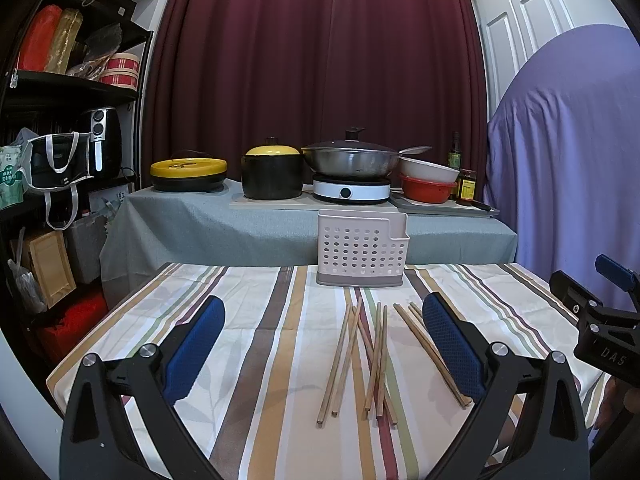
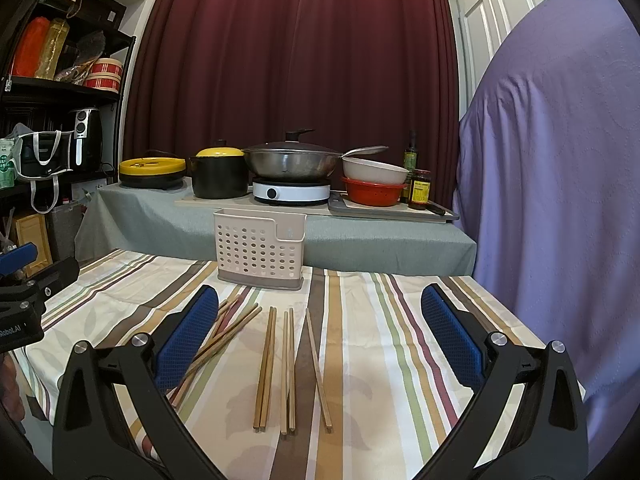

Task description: Organize utensils

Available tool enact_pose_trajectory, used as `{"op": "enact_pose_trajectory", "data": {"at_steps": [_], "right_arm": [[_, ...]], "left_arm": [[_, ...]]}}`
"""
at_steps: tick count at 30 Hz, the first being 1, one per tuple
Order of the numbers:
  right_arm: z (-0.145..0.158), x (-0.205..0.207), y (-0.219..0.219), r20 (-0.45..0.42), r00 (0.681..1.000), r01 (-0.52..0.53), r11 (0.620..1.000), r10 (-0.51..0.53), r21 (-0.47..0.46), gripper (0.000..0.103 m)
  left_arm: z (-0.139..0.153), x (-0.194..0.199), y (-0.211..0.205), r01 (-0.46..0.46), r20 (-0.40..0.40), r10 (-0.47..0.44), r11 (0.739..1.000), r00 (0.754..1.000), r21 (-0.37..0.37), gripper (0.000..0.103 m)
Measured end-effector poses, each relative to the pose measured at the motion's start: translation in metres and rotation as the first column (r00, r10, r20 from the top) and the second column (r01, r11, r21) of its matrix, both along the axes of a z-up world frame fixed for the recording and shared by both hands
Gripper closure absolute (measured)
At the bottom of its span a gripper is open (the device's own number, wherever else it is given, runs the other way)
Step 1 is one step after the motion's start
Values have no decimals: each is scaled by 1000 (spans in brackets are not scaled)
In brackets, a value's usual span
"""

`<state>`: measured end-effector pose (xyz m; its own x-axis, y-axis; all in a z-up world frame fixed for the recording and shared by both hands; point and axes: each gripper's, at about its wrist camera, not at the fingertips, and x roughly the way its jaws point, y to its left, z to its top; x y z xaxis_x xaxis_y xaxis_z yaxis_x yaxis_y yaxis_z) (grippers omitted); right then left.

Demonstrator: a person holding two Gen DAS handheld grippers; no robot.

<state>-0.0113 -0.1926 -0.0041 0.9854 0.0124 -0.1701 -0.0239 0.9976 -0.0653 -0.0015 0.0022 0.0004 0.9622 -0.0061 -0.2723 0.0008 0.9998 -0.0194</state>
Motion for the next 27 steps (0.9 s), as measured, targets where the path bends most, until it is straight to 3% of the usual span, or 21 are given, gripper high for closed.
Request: {"op": "enact_pose_trajectory", "data": {"at_steps": [27], "right_arm": [[1,0,0,2,1000,0,1000,0,-1,4]], "left_arm": [[1,-2,1,-1,-1,1,1000,1000,-7,7]]}}
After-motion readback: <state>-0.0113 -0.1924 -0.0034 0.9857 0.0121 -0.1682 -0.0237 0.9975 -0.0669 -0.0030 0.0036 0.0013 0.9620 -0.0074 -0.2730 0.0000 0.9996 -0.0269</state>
